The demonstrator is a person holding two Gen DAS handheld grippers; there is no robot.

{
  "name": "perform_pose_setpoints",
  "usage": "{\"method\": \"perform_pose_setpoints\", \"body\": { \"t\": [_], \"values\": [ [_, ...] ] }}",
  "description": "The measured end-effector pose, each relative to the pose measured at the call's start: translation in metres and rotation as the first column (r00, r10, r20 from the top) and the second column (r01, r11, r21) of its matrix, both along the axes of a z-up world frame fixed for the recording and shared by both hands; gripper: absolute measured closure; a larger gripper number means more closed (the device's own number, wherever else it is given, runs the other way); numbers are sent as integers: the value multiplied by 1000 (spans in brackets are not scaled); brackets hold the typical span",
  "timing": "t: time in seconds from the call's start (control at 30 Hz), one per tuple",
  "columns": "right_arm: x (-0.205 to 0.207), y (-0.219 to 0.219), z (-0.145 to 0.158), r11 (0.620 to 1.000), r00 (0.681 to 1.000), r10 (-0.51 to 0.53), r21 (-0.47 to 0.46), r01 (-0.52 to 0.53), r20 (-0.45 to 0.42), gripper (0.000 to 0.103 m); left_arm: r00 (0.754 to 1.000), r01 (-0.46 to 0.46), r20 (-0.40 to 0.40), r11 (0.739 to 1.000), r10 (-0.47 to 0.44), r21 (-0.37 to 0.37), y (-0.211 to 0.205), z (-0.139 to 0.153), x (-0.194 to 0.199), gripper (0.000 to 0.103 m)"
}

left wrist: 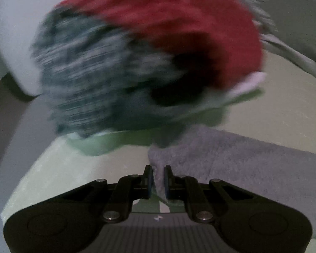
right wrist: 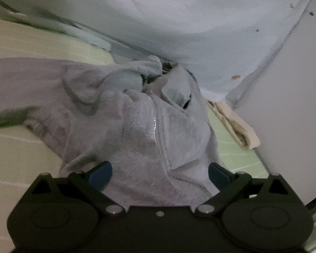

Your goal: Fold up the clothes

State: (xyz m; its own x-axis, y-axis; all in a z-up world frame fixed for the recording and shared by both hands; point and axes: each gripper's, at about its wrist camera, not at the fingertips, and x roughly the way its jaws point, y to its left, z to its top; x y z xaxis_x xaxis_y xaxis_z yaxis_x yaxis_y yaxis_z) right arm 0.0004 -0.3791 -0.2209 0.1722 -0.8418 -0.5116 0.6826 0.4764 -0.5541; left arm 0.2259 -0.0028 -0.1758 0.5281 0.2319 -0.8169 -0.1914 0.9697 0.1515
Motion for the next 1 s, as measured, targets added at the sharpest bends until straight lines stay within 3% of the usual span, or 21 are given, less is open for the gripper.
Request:
{"method": "perform_pose_setpoints", "body": {
  "t": [0.23, 0.33, 0.5, 0.63, 0.8, 1.0],
  "values": [
    [30, 56, 4, 987, 990, 137, 77, -140, 43, 4, 977, -211, 19, 977, 210, 14, 94, 3, 1, 89],
    [44, 75, 5, 973, 979, 196, 108, -202, 64, 4, 968, -252, 24, 968, 252, 15, 115, 2, -1, 89],
    [52, 77, 10, 955, 968, 233, 167, -246, 89, 4, 972, -233, 29, 972, 233, 1, 111, 12, -12, 85],
    [45, 61, 18, 913, 950, 294, 263, -312, 104, 3, 977, -204, 48, 978, 206, -53, 91, 25, -31, 63],
    [9, 38, 31, 857, 935, 299, 377, -352, 192, 1, 990, -96, 94, 992, 103, -80, 51, 48, -49, 52],
    [-68, 6, 31, 882, 940, 250, 345, -321, 233, 0, 987, 57, 155, 994, -42, -91, -6, 77, -89, 42]
  ]
}}
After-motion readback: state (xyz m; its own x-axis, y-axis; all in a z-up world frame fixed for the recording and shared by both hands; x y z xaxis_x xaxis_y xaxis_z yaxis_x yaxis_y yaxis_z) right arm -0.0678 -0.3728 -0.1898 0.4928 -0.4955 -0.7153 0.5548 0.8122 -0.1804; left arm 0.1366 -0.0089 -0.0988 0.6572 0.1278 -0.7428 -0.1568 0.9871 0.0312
